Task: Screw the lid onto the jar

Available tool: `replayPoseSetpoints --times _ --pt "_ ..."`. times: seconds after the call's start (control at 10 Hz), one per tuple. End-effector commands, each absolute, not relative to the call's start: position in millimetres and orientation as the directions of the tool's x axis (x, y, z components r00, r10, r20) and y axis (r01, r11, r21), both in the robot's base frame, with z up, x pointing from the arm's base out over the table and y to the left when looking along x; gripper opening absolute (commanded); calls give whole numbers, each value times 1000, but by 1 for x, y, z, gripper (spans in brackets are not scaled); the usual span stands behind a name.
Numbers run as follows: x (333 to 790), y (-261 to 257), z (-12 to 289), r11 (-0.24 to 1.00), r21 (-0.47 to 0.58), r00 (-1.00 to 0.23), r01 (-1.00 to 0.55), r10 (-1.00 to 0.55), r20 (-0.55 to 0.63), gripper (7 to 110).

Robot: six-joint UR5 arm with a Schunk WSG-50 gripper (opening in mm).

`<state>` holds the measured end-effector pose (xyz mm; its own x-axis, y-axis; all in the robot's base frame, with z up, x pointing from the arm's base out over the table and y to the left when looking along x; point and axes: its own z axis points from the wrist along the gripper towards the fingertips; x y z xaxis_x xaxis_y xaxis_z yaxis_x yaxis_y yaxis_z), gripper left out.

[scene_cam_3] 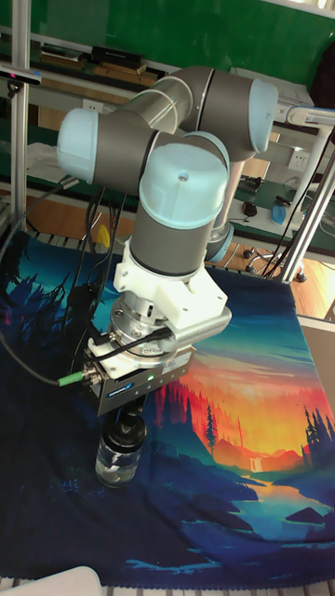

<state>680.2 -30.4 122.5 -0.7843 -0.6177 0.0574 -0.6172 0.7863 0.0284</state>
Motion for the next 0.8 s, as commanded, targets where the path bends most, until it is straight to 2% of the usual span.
replayPoseSetpoints --times 0.0,0.3,0.4,0.7 --pt "681 -27 122 779 43 -778 -625 -627 46 66" --pt "683 -30 122 778 33 -776 -628 -629 48 66" --pt "684 -32 121 772 34 -770 -635 -636 49 44" --pt "684 -31 116 742 61 -740 -667 -670 52 44"
